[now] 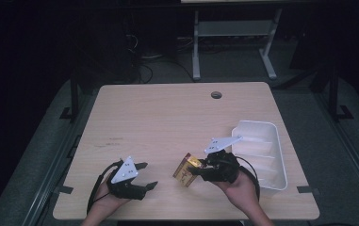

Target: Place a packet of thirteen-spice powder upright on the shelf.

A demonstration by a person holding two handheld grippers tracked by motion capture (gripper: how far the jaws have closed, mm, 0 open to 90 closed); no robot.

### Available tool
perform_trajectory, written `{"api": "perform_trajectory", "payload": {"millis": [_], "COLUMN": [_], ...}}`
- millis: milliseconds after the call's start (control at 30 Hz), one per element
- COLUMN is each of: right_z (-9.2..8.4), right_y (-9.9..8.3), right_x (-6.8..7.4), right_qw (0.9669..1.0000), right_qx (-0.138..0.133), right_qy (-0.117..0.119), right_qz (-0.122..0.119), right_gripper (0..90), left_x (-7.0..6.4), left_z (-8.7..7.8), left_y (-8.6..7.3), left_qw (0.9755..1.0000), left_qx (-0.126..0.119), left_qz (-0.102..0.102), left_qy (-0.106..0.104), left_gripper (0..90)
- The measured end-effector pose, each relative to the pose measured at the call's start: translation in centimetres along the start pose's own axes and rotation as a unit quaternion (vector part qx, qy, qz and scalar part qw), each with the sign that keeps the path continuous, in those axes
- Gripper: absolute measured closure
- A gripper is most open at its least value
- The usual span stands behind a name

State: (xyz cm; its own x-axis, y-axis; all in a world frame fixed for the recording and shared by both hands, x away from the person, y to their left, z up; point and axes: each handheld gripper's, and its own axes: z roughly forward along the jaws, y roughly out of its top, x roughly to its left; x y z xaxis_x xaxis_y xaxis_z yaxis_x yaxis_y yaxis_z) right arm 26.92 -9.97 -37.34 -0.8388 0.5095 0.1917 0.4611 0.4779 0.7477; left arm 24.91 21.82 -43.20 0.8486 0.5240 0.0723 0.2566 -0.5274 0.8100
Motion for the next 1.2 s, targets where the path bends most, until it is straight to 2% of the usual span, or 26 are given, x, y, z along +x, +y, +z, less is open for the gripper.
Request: {"api": "perform_trajectory", "payload": {"millis": [133, 333, 400, 533, 800, 1200], "right_z": [-0.6, -1.8, -2.4, -2.9, -4.7, -7.3], "right_y": [0.8, 1.9, 2.5, 3.0, 3.9, 4.3], "right_x": [-0.4, -1.4, -1.9, -2.4, -3.8, -6.1], "right_qw": [0.9997, 0.9996, 0.9991, 0.9985, 0.9973, 0.9961], "right_qx": [0.016, 0.022, 0.034, 0.043, 0.062, 0.074], "right_qy": [-0.004, 0.005, 0.003, 0.004, -0.014, -0.037], "right_qz": [-0.015, -0.020, -0.025, -0.033, -0.037, -0.032], "right_gripper": [68.2, 68.2, 68.2, 68.1, 68.1, 68.1], "left_x": [0.7, 1.5, 1.8, 2.2, 3.0, 3.4], "left_z": [-0.2, -0.6, -0.7, -0.9, -1.2, -1.2], "left_y": [-0.3, -0.7, -0.9, -1.1, -1.6, -1.8], "left_qw": [0.9998, 0.9994, 0.9991, 0.9990, 0.9982, 0.9980], "left_qx": [-0.006, -0.007, -0.007, -0.006, -0.006, -0.006], "left_qz": [-0.020, -0.034, -0.041, -0.043, -0.056, -0.059], "left_qy": [-0.002, 0.003, 0.006, 0.013, 0.019, 0.023], "left_gripper": [26.2, 26.2, 26.3, 26.3, 26.3, 26.3]}}
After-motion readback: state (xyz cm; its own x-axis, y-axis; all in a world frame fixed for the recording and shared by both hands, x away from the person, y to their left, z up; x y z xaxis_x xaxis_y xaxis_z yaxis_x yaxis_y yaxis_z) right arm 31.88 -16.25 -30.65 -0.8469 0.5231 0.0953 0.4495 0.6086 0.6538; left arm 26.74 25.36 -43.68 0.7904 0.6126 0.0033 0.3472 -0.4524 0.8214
